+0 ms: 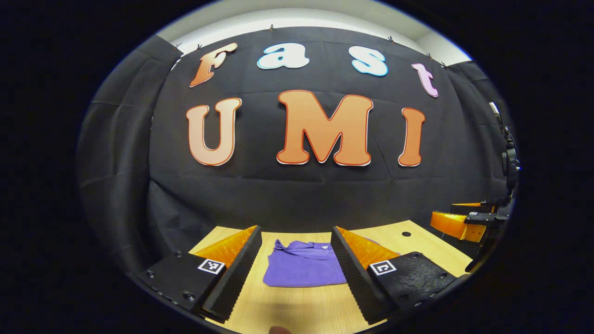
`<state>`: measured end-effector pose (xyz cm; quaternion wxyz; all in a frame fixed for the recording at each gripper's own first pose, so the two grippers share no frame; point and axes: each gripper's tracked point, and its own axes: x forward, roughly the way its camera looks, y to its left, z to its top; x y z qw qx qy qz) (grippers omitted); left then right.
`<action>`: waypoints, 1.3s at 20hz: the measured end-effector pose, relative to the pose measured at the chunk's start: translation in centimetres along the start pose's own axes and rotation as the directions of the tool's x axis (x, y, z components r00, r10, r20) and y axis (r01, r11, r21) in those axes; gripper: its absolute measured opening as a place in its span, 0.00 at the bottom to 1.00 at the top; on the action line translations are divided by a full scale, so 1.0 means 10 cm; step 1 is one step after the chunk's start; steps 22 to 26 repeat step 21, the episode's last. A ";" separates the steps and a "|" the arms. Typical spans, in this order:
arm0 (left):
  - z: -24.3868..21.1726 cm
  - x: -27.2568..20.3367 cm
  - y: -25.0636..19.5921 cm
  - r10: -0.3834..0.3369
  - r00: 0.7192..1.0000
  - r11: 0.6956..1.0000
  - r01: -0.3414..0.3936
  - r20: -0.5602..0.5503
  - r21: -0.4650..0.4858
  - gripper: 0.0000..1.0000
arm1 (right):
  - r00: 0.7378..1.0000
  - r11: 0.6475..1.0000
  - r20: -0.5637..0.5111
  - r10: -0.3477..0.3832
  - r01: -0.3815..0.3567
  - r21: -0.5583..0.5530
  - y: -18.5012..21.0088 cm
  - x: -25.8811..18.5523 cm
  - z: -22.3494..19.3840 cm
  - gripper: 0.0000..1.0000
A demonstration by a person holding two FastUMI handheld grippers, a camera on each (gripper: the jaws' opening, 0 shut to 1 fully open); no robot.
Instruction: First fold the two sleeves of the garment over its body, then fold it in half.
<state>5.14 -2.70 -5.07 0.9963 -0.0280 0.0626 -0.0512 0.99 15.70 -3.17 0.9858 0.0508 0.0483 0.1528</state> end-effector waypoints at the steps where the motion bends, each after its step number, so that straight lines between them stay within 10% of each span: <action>1: 0.01 -0.03 0.02 -0.003 1.000 1.000 0.003 0.008 0.002 0.97 | 1.000 1.000 0.012 -0.005 0.005 -0.011 0.01 -0.03 0.02 0.94; 26: 0.12 -0.25 0.04 -0.162 0.983 0.985 0.156 0.090 0.077 0.97 | 0.988 0.991 0.098 -0.120 0.125 -0.048 0.07 -0.80 0.23 0.94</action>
